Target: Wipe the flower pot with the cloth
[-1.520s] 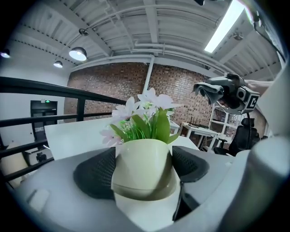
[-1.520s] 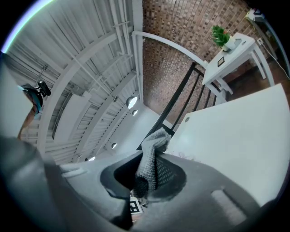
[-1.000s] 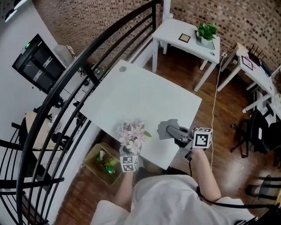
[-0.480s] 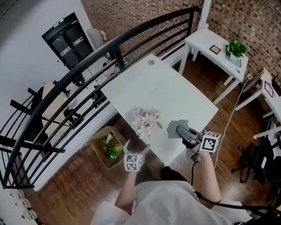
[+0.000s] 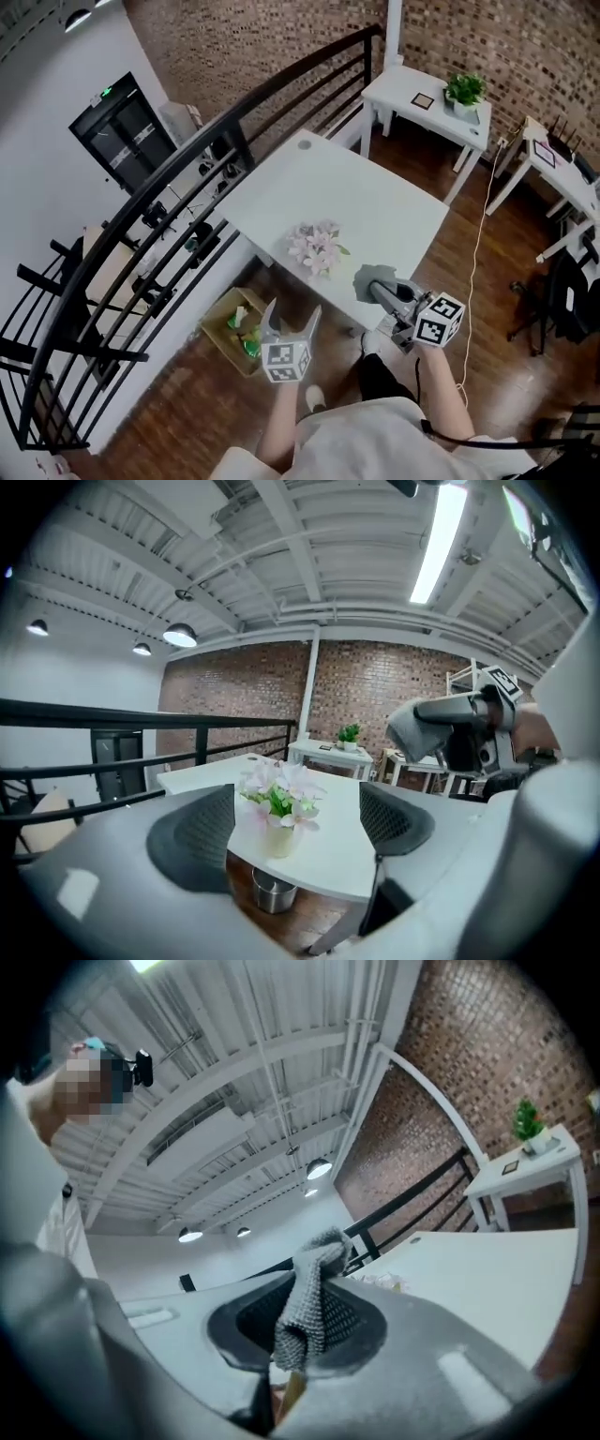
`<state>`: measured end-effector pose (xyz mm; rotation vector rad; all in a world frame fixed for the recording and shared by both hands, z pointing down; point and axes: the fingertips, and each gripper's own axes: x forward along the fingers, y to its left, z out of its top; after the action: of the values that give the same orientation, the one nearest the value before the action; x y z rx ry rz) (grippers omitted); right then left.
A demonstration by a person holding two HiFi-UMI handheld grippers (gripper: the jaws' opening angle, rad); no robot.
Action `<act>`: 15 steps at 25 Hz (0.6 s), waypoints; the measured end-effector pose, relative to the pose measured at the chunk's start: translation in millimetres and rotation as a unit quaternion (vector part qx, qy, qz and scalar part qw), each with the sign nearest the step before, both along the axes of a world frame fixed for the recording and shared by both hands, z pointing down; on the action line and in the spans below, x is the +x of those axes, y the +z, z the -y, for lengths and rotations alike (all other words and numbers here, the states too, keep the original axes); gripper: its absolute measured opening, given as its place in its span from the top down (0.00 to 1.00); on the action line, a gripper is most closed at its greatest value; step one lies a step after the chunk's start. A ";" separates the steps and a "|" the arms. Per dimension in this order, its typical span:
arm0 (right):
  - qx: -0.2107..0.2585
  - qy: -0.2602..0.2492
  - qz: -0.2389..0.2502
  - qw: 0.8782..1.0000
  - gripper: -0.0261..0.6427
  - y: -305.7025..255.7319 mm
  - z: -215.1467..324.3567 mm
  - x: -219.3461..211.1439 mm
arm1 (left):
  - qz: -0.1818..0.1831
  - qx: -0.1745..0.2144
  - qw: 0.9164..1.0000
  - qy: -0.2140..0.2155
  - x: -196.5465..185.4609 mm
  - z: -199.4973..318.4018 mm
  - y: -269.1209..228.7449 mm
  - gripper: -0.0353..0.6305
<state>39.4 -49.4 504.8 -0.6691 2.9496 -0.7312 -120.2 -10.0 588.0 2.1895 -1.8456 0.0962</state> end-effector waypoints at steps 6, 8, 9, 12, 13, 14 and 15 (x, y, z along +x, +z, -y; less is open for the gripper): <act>0.112 0.140 -0.072 0.981 0.94 -7.2 -81.7 -7.7 | -0.003 0.065 0.998 0.024 -12.9 -52.2 -79.3 0.31; 0.113 0.153 -0.075 0.979 0.94 -9.5 -98.9 -6.2 | 0.009 0.068 0.997 0.029 -10.4 -68.8 -90.4 0.31; 0.121 0.151 -0.075 0.978 0.95 -13.7 -104.3 -5.6 | 0.016 0.070 0.997 0.030 -8.3 -75.1 -94.3 0.31; 0.162 0.140 -0.080 0.974 0.94 -30.6 -102.5 -6.3 | 0.023 0.084 0.996 0.020 -5.8 -83.6 -108.5 0.31; 0.171 0.137 -0.077 0.973 0.94 -37.5 -99.1 -6.5 | 0.024 0.087 0.996 0.017 -4.7 -84.3 -113.1 0.32; 0.177 0.136 -0.072 0.972 0.94 -45.0 -97.9 -5.7 | 0.026 0.087 0.996 0.016 -1.8 -85.8 -116.4 0.32; 0.184 0.133 -0.068 0.971 0.95 -52.1 -100.3 -3.7 | 0.028 0.088 0.996 0.018 3.2 -89.2 -118.6 0.32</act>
<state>35.7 50.8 452.6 -1.0812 2.9037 -0.1162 -117.0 79.2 469.4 2.3609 -1.9103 0.0029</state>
